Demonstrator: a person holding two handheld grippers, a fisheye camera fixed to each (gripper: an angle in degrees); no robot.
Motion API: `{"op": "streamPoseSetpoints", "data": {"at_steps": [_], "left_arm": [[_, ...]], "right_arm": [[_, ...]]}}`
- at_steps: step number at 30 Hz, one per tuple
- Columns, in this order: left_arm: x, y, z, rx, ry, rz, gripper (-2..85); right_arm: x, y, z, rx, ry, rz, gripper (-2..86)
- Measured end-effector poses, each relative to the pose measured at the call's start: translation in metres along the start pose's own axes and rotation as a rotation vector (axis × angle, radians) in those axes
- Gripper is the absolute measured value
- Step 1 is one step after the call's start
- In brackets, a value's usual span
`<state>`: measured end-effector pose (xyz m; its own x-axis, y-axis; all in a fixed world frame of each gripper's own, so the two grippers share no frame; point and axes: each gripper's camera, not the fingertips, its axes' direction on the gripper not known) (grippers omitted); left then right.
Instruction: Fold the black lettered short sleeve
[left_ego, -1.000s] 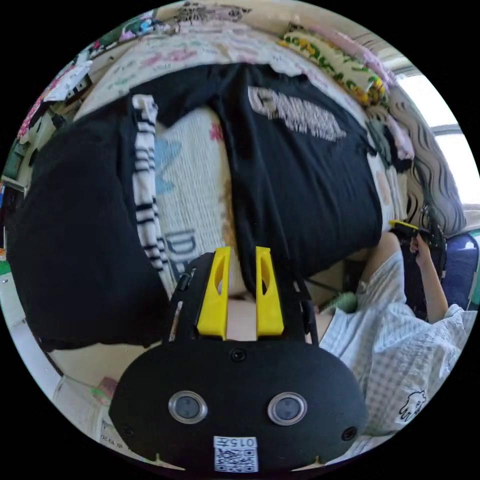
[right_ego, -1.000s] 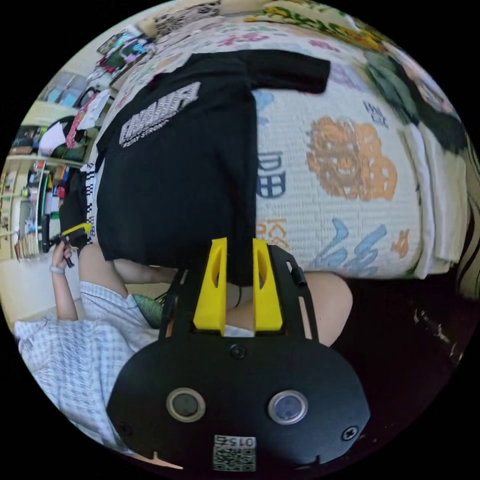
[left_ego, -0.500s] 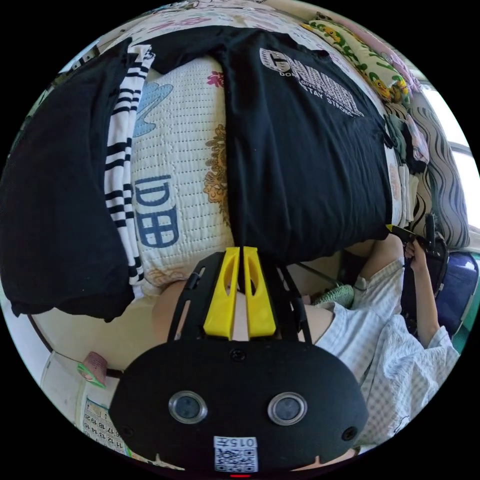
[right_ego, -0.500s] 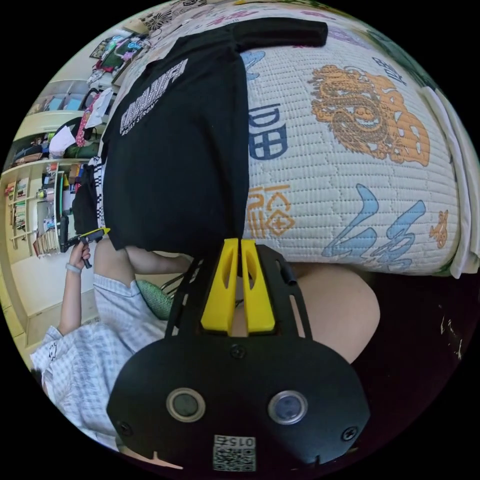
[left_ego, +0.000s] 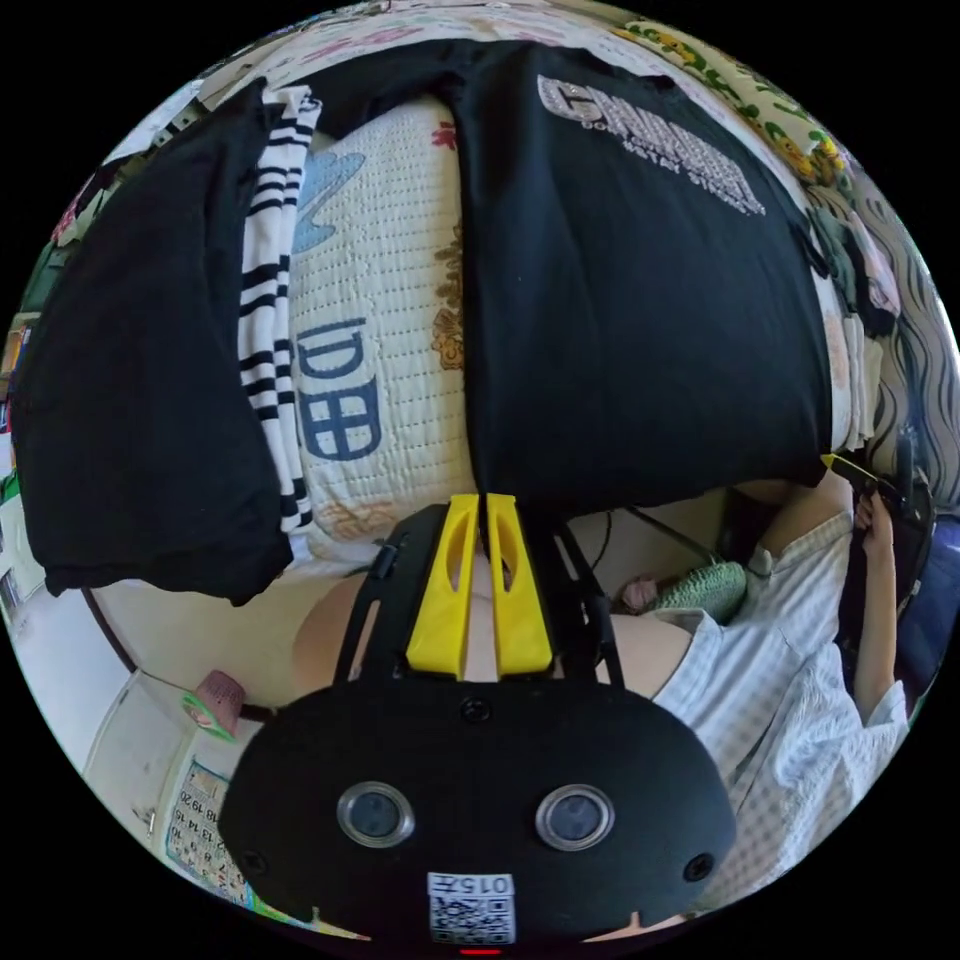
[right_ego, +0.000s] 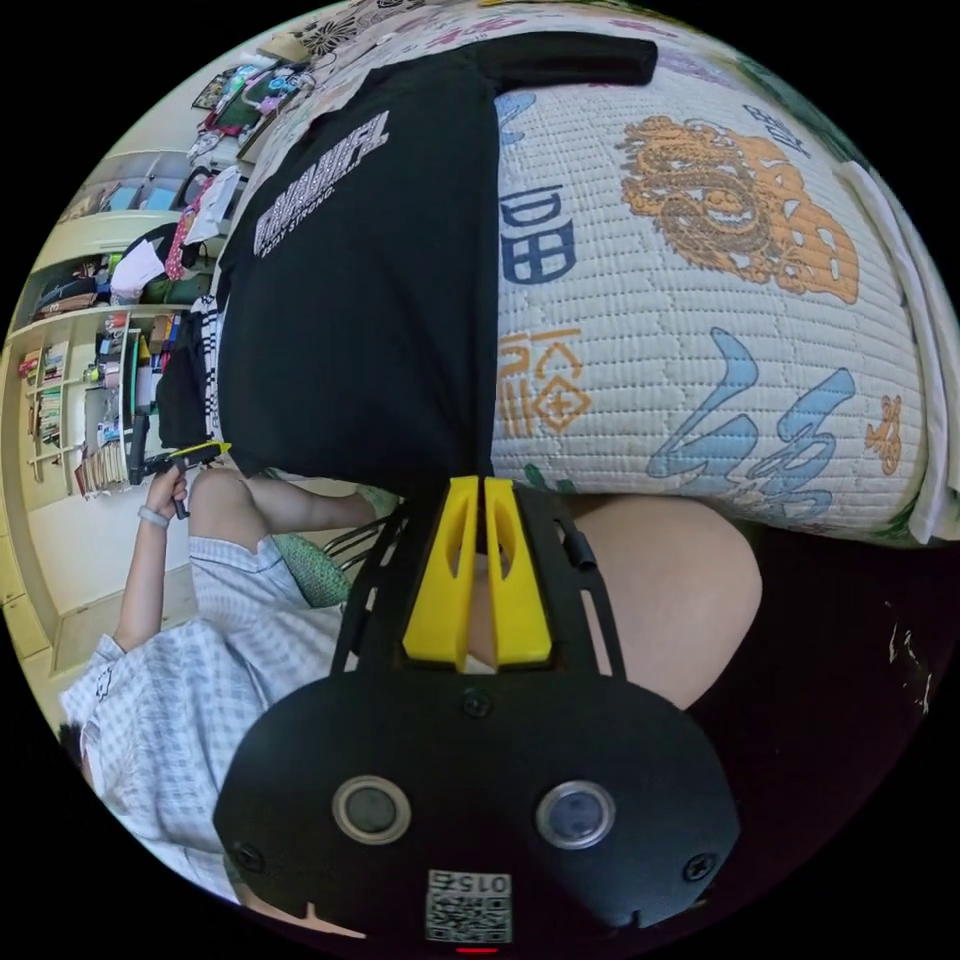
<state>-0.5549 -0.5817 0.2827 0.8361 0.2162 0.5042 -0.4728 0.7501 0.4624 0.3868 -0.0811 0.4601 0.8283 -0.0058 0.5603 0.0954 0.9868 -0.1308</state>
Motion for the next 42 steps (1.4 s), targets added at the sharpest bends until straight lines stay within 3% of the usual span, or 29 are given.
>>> {"op": "streamPoseSetpoints", "data": {"at_steps": [3,8,13,17,22,26,30,34,39,42], "left_arm": [[0.01,-0.004,0.024,-0.099,0.039,0.063,5.7],[0.004,0.013,0.021,0.07,0.052,0.046,7.3],[0.013,-0.012,0.071,0.083,0.101,0.026,8.5],[0.039,-0.027,0.099,0.206,-0.004,0.011,8.0],[0.063,-0.051,0.162,0.121,-0.099,0.076,7.2],[0.078,-0.059,0.201,0.112,-0.215,0.108,7.1],[0.075,-0.07,0.231,0.063,-0.224,0.115,7.0],[0.062,-0.074,0.248,-0.021,-0.118,0.168,5.5],[0.062,-0.067,0.215,0.21,-0.134,0.159,6.1],[0.092,-0.098,0.191,0.32,-0.112,0.279,7.5]], "right_arm": [[-0.003,0.014,-0.021,0.053,-0.019,-0.005,0.4],[-0.002,0.042,-0.059,0.178,0.032,0.0,1.2],[-0.015,0.03,-0.052,0.155,0.055,-0.008,2.1],[-0.056,0.016,-0.046,0.155,0.222,-0.084,2.2],[-0.063,-0.005,-0.003,0.028,0.241,-0.084,4.1],[-0.057,0.003,-0.008,0.063,0.262,-0.08,4.3],[-0.037,0.018,-0.016,0.133,0.208,-0.059,4.4],[-0.01,0.031,-0.035,0.115,0.066,-0.094,1.8],[0.029,0.067,-0.097,0.384,-0.042,-0.061,-0.2],[0.07,0.069,-0.14,0.542,-0.07,0.009,0.0]]}}
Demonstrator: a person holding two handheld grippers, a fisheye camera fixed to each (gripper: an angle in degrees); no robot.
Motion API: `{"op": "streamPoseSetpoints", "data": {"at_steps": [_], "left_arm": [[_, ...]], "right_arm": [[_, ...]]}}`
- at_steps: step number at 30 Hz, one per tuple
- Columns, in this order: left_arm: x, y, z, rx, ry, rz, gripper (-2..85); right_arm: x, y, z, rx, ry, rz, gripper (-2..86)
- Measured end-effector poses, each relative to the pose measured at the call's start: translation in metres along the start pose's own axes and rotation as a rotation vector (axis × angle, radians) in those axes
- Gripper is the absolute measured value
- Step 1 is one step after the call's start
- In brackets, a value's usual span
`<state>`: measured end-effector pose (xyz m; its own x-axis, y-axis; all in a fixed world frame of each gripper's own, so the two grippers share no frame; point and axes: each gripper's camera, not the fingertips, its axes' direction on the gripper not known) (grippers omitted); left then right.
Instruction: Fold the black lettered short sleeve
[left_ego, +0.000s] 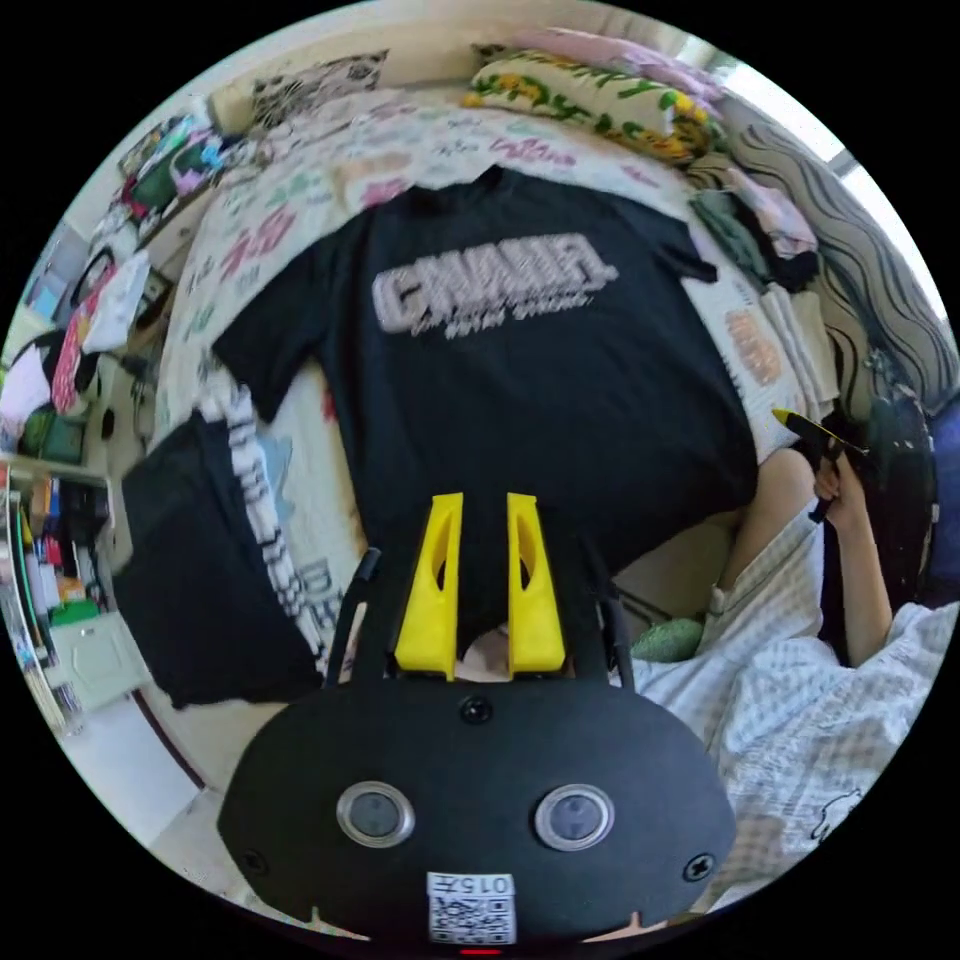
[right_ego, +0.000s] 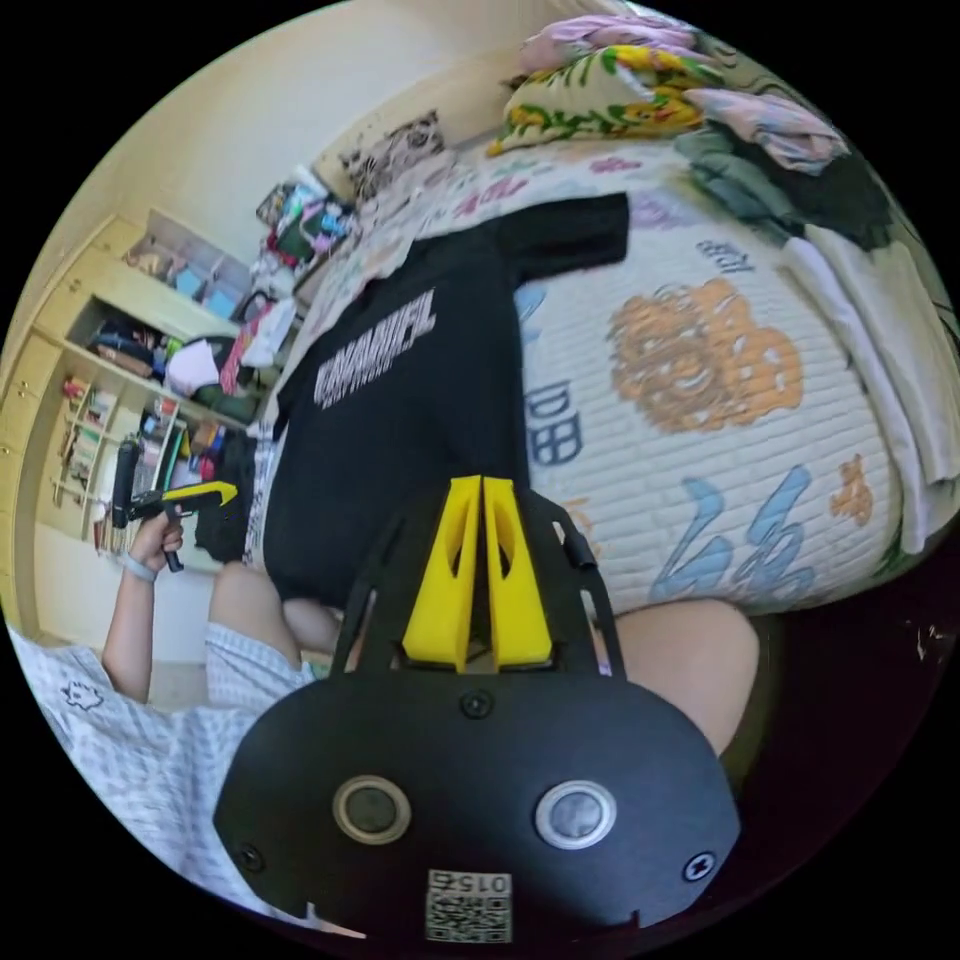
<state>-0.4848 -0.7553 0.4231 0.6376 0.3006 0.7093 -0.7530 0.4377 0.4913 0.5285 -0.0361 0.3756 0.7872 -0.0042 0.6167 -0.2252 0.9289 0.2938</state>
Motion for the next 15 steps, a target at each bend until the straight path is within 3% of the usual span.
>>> {"op": "streamPoseSetpoints", "data": {"at_steps": [7,10,15], "left_arm": [[0.119,-0.202,0.028,0.223,0.014,0.41,8.6],[0.171,-0.292,0.065,0.28,0.054,0.43,9.2],[0.24,-0.4,0.146,0.233,0.117,0.416,9.6]], "right_arm": [[0.095,-0.085,-0.026,0.175,-0.043,0.164,2.1],[0.124,-0.12,-0.018,0.201,-0.051,0.207,4.6],[0.165,-0.163,0.005,0.196,-0.074,0.255,6.4]]}}
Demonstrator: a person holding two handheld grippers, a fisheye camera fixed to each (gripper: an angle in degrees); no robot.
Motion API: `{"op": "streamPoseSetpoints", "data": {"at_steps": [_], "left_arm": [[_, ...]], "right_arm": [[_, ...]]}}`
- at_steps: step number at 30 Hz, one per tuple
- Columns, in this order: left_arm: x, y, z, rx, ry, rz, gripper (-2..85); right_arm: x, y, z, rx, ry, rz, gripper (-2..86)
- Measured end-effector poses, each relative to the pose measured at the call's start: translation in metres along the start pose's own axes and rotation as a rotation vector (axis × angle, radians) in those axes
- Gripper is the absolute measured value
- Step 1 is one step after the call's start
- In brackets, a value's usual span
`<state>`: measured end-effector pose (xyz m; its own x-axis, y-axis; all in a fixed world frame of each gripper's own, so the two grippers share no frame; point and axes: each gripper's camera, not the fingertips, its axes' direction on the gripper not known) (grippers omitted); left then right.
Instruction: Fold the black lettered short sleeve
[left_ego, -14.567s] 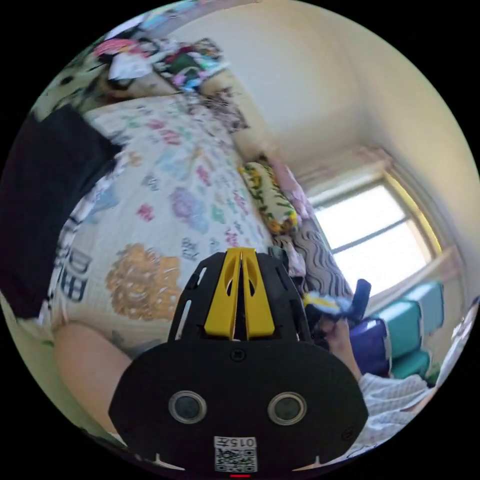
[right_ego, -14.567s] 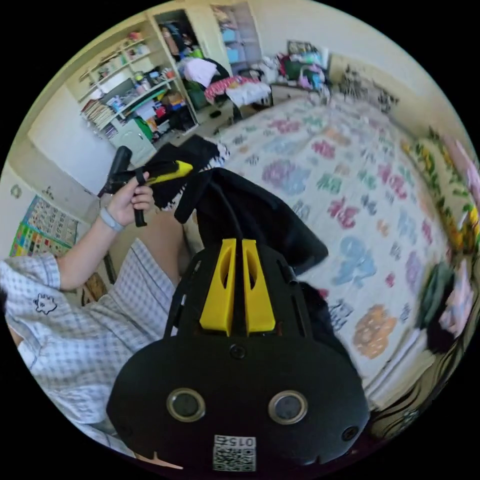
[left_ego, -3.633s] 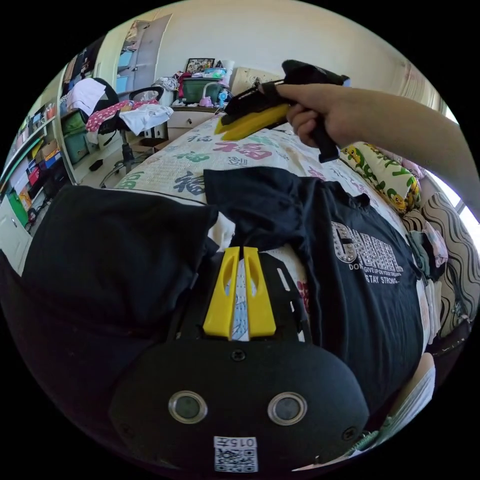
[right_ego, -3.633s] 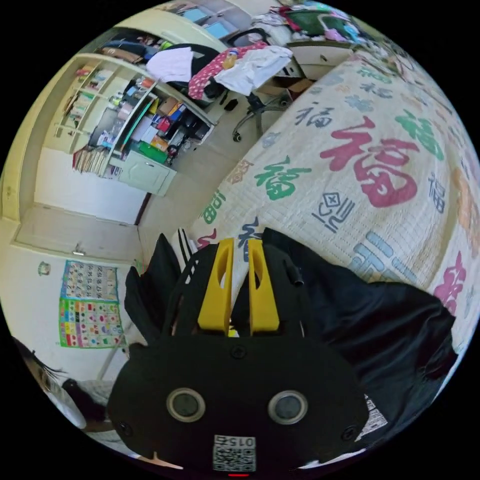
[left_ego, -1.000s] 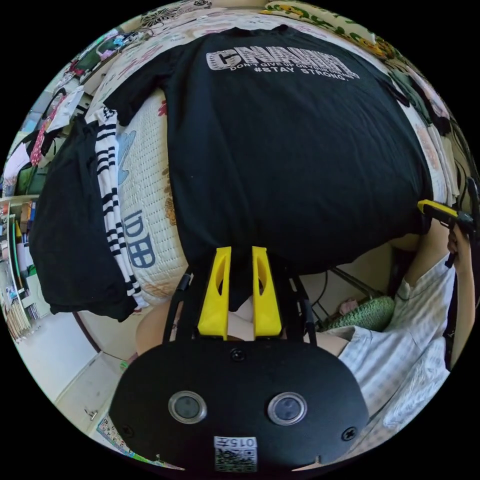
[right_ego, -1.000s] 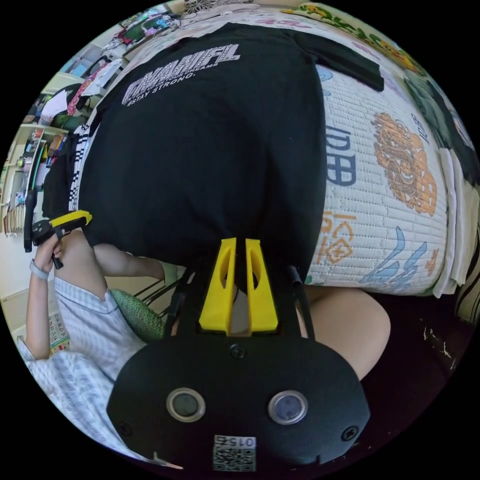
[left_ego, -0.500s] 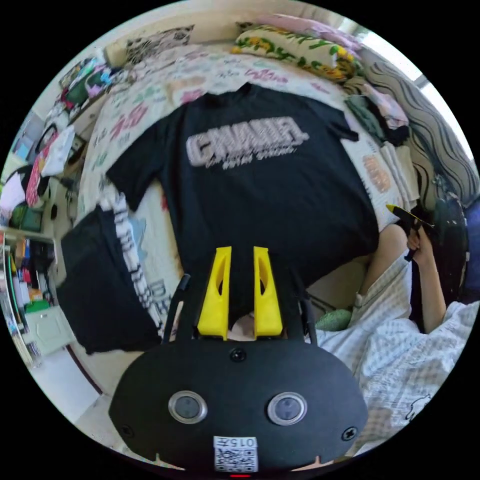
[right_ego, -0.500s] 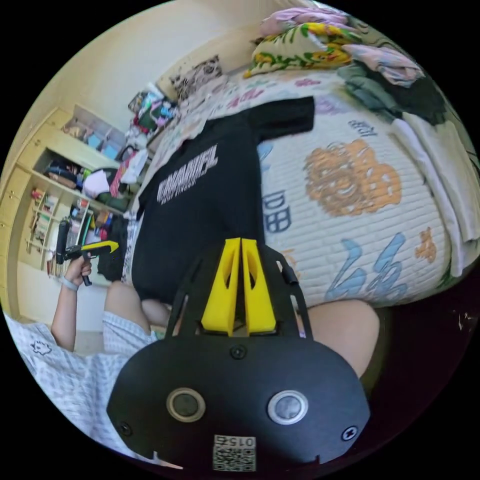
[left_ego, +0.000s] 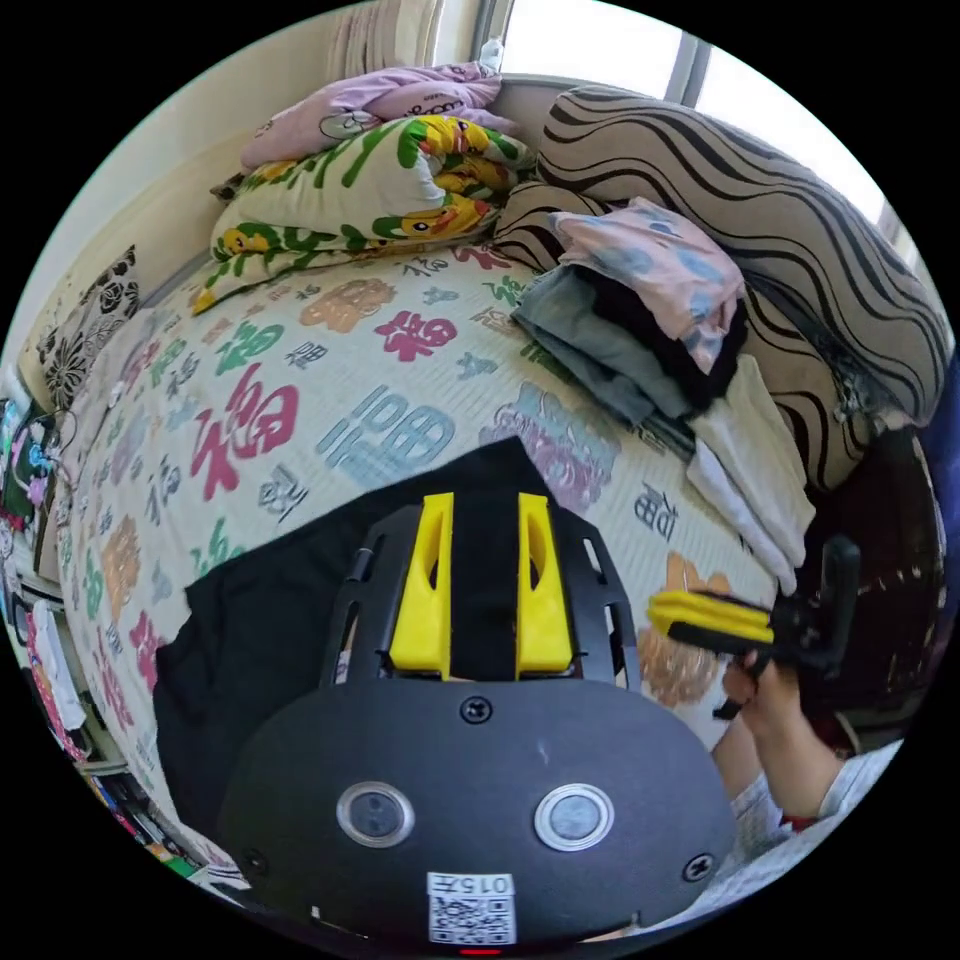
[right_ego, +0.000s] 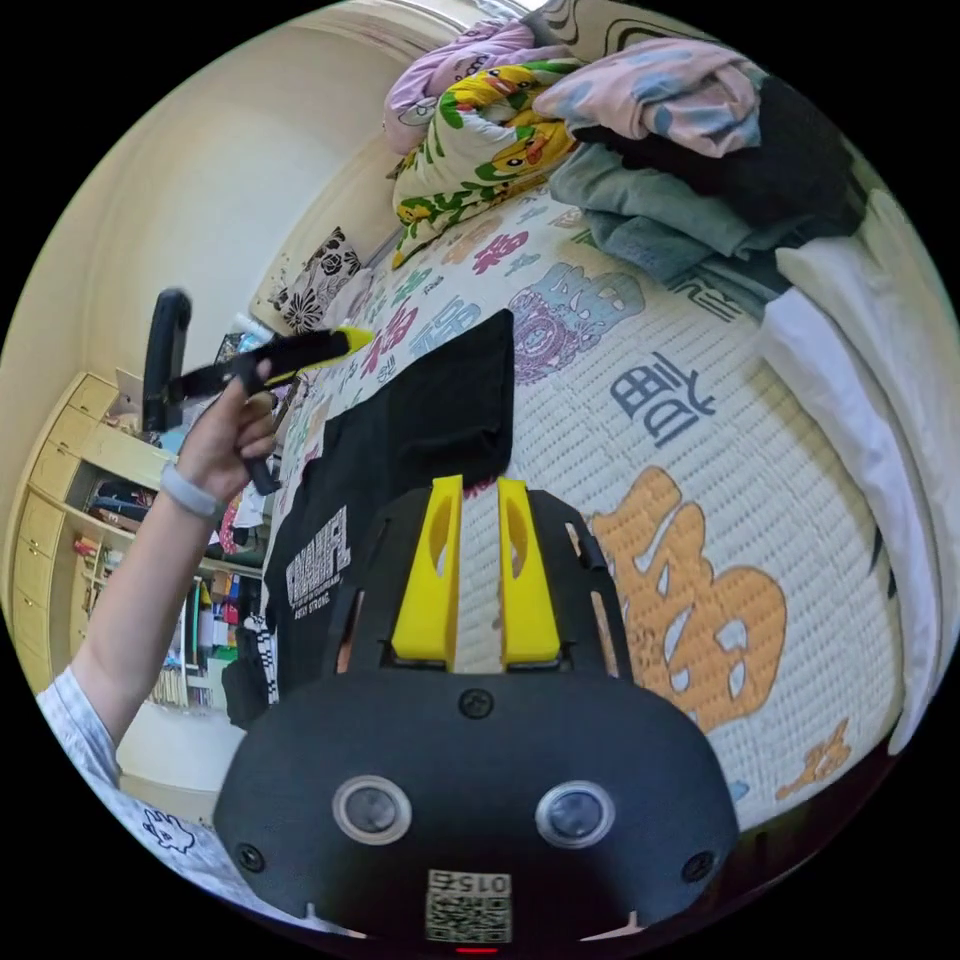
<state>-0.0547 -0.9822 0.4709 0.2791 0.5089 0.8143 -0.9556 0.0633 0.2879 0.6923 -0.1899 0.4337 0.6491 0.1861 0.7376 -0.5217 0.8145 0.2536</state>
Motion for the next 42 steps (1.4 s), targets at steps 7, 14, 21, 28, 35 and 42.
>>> {"op": "streamPoseSetpoints", "data": {"at_steps": [7,14,21,28,35,42], "left_arm": [[0.011,-0.038,0.112,-0.026,-0.06,0.034,10.0],[-0.018,-0.016,0.121,0.007,-0.054,0.099,1.7],[-0.111,0.046,0.002,0.327,0.09,-0.027,0.4],[-0.25,0.212,-0.107,0.575,0.233,-0.292,-0.4],[-0.316,0.311,-0.101,0.499,0.288,-0.496,-0.5],[-0.344,0.342,-0.092,0.454,0.348,-0.575,-0.5]], "right_arm": [[0.022,-0.022,0.035,-0.04,-0.124,-0.022,5.4],[0.005,-0.028,0.054,-0.042,-0.05,-0.088,-0.1],[-0.044,-0.02,0.028,0.045,-0.017,-0.239,-0.6],[-0.121,0.004,0.042,0.123,0.113,-0.454,-0.1],[-0.123,-0.051,0.14,-0.099,-0.001,-0.442,7.5],[-0.172,-0.087,0.246,-0.386,-0.092,-0.51,8.1]]}}
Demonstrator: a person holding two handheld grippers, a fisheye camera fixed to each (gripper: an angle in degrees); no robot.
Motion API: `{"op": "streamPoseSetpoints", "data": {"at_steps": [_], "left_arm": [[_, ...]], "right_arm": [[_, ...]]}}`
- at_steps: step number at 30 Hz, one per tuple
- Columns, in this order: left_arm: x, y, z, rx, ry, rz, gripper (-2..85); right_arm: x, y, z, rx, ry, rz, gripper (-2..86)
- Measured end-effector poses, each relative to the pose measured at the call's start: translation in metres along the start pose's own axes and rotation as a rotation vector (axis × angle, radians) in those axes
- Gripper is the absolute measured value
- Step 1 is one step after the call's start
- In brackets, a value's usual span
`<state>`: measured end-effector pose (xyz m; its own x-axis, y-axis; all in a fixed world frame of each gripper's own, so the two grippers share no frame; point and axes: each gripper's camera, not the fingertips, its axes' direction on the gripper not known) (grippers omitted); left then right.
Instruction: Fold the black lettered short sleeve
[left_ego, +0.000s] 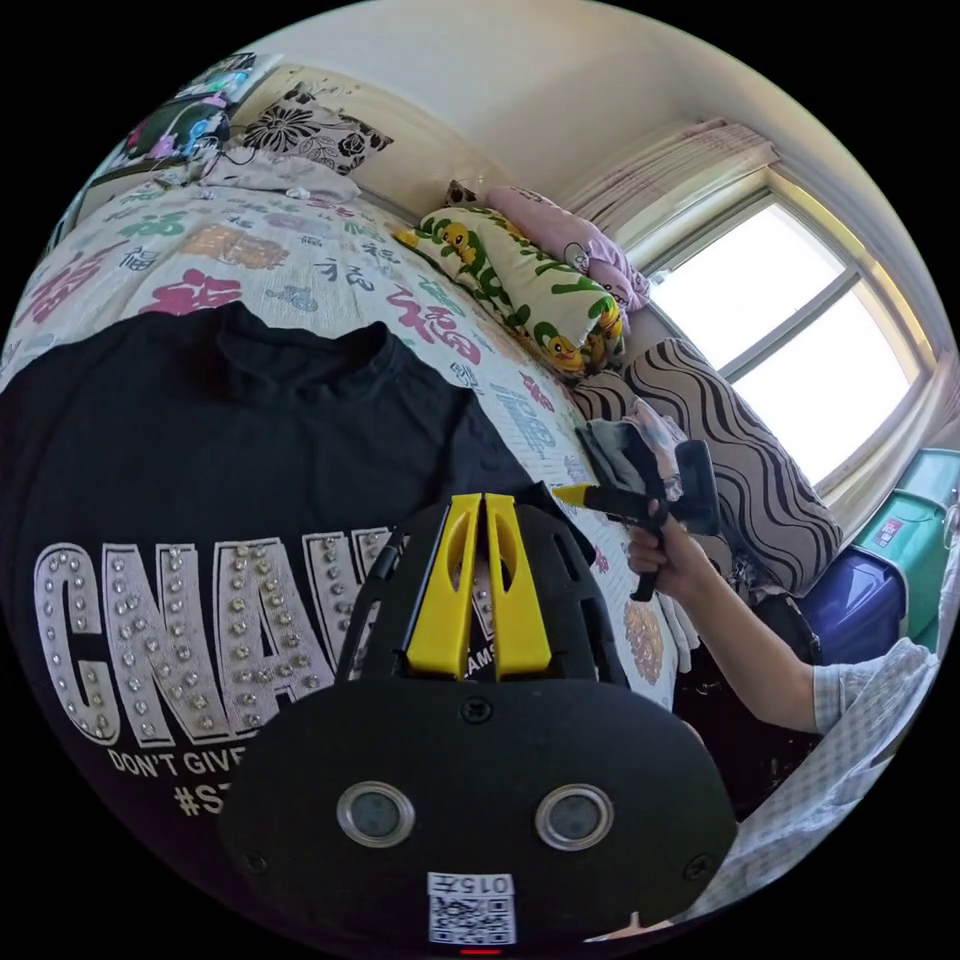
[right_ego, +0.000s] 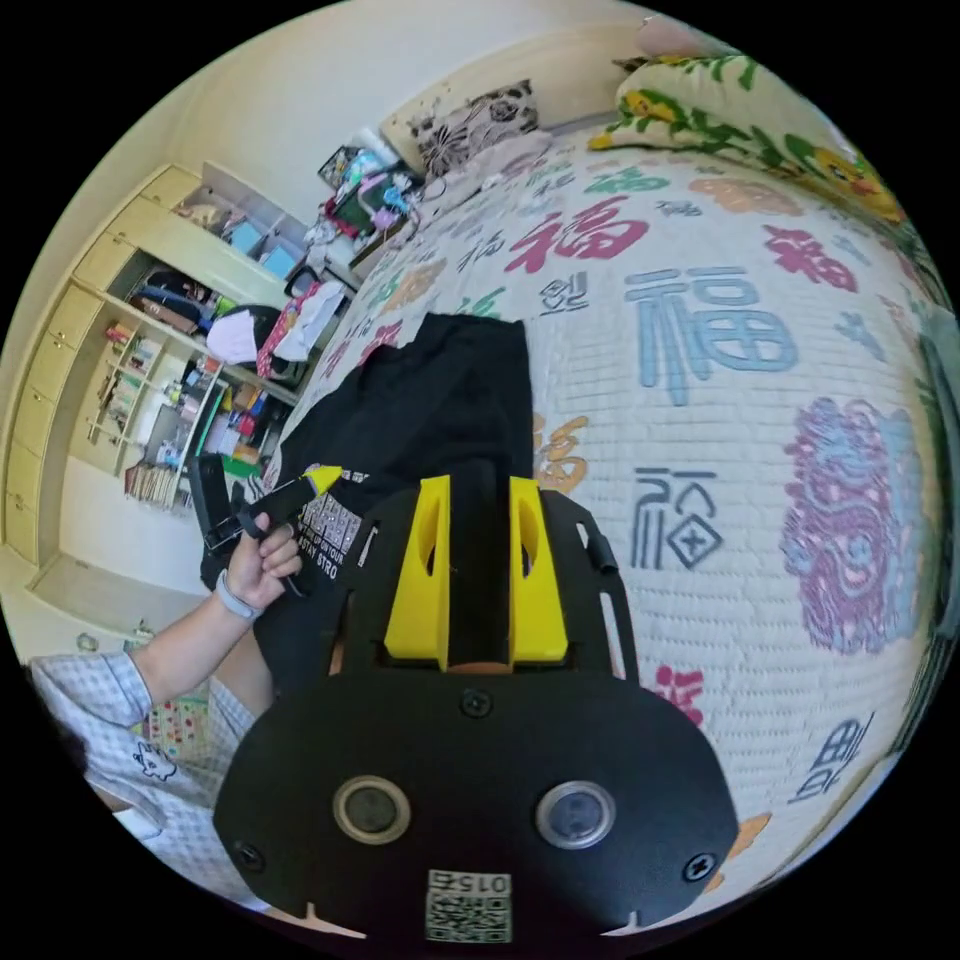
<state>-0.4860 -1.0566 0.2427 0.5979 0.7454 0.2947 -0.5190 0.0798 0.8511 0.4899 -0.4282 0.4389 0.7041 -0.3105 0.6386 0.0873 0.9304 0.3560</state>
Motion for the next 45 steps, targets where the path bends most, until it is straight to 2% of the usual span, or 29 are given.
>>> {"op": "streamPoseSetpoints", "data": {"at_steps": [4,12,18,19,20,22,26,30,32,34,37,40,45], "left_arm": [[-0.008,-0.012,-0.007,-0.014,0.013,-0.016,-0.5],[-0.013,-0.028,-0.044,0.019,0.027,-0.025,-0.5],[-0.026,-0.018,-0.055,-0.044,-0.089,-0.101,-0.3],[-0.025,-0.016,-0.062,-0.027,-0.159,-0.124,0.0],[-0.021,-0.016,-0.07,0.006,-0.214,-0.132,0.8],[-0.01,-0.021,-0.076,0.028,-0.213,-0.103,3.2],[0.026,-0.04,-0.041,-0.122,-0.159,-0.001,7.5],[0.06,-0.042,-0.014,-0.105,-0.123,0.106,6.6],[0.067,-0.042,0.011,-0.235,-0.278,0.102,5.5],[0.076,-0.042,0.012,-0.241,-0.293,0.15,4.7],[0.105,-0.04,0.013,-0.252,-0.375,0.23,5.0],[0.132,-0.033,-0.006,-0.153,-0.263,0.278,5.0],[0.134,-0.022,-0.007,-0.191,-0.305,0.182,3.5]], "right_arm": [[-0.034,-0.019,0.034,-0.084,0.155,-0.092,0.5],[-0.098,0.034,0.012,0.042,0.045,-0.248,-0.9],[-0.12,0.084,0.074,-0.147,0.061,-0.309,0.1],[-0.122,0.09,0.083,-0.192,0.058,-0.315,1.7],[-0.124,0.094,0.085,-0.198,0.063,-0.309,4.1],[-0.125,0.094,0.076,-0.132,0.098,-0.293,5.0],[-0.126,0.075,0.075,-0.028,0.18,-0.282,6.5],[-0.12,0.066,0.109,-0.097,0.179,-0.234,5.9],[-0.11,0.078,0.132,-0.2,0.206,-0.179,5.2],[-0.105,0.091,0.126,-0.133,0.169,-0.163,5.0],[-0.097,0.097,0.118,-0.154,0.151,-0.116,4.6],[-0.103,0.096,0.105,-0.067,0.17,-0.14,4.4],[-0.113,0.077,0.124,-0.074,0.166,-0.162,4.3]]}}
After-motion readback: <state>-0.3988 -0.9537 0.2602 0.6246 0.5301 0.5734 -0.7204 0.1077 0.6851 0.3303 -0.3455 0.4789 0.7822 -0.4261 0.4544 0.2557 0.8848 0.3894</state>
